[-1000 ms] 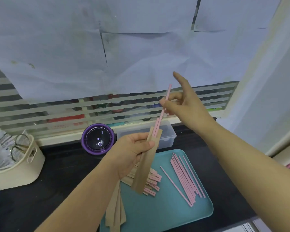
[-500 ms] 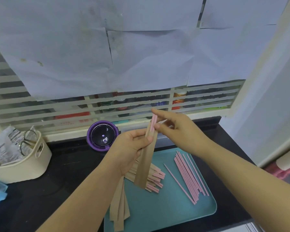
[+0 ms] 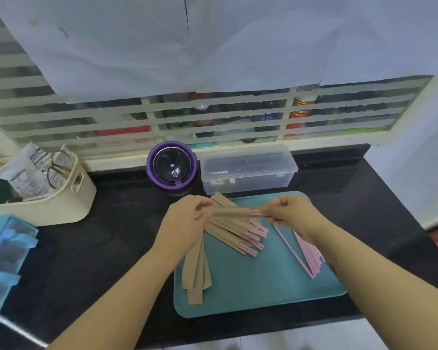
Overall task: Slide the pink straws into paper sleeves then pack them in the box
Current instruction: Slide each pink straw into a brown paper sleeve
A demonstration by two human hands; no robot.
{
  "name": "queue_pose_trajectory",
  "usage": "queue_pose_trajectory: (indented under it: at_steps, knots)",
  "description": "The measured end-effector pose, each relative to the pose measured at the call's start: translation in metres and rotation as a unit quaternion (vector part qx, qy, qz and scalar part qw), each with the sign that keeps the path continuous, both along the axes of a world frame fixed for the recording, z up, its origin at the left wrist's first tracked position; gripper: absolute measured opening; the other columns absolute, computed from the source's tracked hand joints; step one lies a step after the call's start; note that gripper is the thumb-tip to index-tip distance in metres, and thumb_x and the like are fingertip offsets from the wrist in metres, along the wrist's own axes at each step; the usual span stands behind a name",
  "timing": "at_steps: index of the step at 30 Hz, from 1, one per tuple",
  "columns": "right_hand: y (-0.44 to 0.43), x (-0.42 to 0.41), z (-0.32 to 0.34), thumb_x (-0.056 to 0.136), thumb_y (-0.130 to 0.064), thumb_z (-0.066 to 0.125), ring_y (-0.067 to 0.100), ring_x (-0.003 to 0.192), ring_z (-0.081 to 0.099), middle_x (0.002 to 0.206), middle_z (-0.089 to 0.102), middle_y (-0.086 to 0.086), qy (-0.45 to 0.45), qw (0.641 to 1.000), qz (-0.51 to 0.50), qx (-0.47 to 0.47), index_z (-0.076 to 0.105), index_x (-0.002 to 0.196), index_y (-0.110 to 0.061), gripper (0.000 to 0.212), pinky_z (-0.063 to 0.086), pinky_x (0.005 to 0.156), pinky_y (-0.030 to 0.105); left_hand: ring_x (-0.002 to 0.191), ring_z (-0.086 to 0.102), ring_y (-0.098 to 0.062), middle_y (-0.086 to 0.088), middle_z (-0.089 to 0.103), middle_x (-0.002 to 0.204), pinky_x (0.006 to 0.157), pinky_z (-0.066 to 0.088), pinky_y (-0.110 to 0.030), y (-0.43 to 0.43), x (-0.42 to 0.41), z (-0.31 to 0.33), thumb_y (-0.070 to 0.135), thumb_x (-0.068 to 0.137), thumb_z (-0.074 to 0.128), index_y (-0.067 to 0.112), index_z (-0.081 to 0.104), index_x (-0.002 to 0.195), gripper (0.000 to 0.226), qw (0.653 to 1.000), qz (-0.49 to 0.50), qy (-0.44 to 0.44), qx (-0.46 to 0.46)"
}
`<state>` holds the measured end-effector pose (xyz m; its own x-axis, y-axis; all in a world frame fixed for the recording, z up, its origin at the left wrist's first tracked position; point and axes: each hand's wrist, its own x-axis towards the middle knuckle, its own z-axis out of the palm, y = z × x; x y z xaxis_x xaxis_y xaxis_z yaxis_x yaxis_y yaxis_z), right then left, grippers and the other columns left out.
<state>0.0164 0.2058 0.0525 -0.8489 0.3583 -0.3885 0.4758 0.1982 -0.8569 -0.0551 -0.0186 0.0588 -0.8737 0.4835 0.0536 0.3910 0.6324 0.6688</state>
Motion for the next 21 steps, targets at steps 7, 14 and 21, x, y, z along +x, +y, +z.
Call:
queue_pose_trajectory:
  at_steps: [7, 14, 21]
  knots:
    - [-0.004, -0.009, -0.074, 0.086, -0.001, 0.064, 0.015, 0.063, 0.06, 0.077, 0.065, 0.012, -0.037, 0.978, -0.165, -0.125, 0.064, 0.074, -0.006, 0.013, 0.053, 0.056, 0.015, 0.108, 0.056, -0.016, 0.001, 0.055, 0.123, 0.09, 0.048, -0.032, -0.036, 0.013, -0.073, 0.026, 0.091, 0.055, 0.024, 0.054, 0.127, 0.036, 0.968, 0.004, -0.098, -0.232]
    - [-0.012, -0.009, -0.086, 0.085, -0.009, 0.065, 0.019, 0.068, 0.059, 0.074, 0.067, 0.005, -0.079, 0.986, 0.002, 0.149, 0.068, 0.077, -0.014, 0.01, 0.051, 0.073, 0.03, 0.093, 0.055, -0.023, -0.006, 0.042, 0.118, 0.071, 0.046, -0.031, -0.024, 0.016, -0.093, 0.027, 0.088, 0.059, 0.017, 0.041, 0.126, 0.043, 0.953, 0.017, -0.085, -0.289]
    - [-0.017, -0.01, -0.079, 0.089, -0.017, 0.062, 0.012, 0.087, 0.053, 0.099, 0.063, -0.001, -0.062, 0.973, 0.039, 0.219, 0.067, 0.106, -0.012, 0.018, 0.039, 0.077, 0.023, 0.096, 0.056, -0.022, -0.006, 0.042, 0.125, 0.08, 0.05, -0.032, -0.026, 0.012, -0.094, 0.023, 0.084, 0.064, 0.019, 0.042, 0.133, 0.054, 0.958, 0.084, -0.187, -0.2]
